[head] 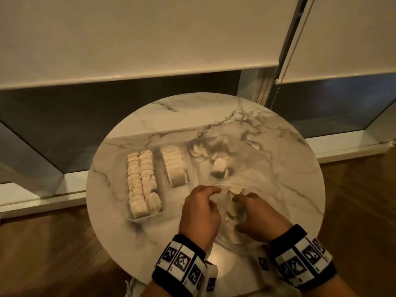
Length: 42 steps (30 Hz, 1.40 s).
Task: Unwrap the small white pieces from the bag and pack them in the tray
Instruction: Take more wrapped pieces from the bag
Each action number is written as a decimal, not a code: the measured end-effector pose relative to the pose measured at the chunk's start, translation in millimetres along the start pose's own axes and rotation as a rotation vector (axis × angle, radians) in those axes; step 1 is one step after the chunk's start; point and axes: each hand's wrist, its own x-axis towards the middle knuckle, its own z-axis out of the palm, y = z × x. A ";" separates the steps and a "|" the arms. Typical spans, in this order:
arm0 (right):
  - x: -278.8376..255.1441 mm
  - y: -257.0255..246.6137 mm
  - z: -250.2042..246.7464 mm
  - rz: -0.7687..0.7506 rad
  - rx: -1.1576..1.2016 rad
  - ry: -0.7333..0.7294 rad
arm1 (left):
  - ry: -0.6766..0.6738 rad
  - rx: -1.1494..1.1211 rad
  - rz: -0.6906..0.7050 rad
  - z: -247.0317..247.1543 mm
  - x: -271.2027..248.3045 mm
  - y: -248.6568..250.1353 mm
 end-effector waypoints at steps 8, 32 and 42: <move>8.6 -18.0 3.9 -0.063 -0.068 -0.033 | -0.053 -0.033 0.054 -27.4 -5.6 14.8; 44.9 -30.7 0.1 0.069 -0.264 -0.187 | -0.271 -0.031 0.209 -25.5 -23.7 15.1; 88.6 -34.3 2.5 0.083 -0.381 -0.314 | -0.246 -0.026 0.191 -31.5 -22.9 17.6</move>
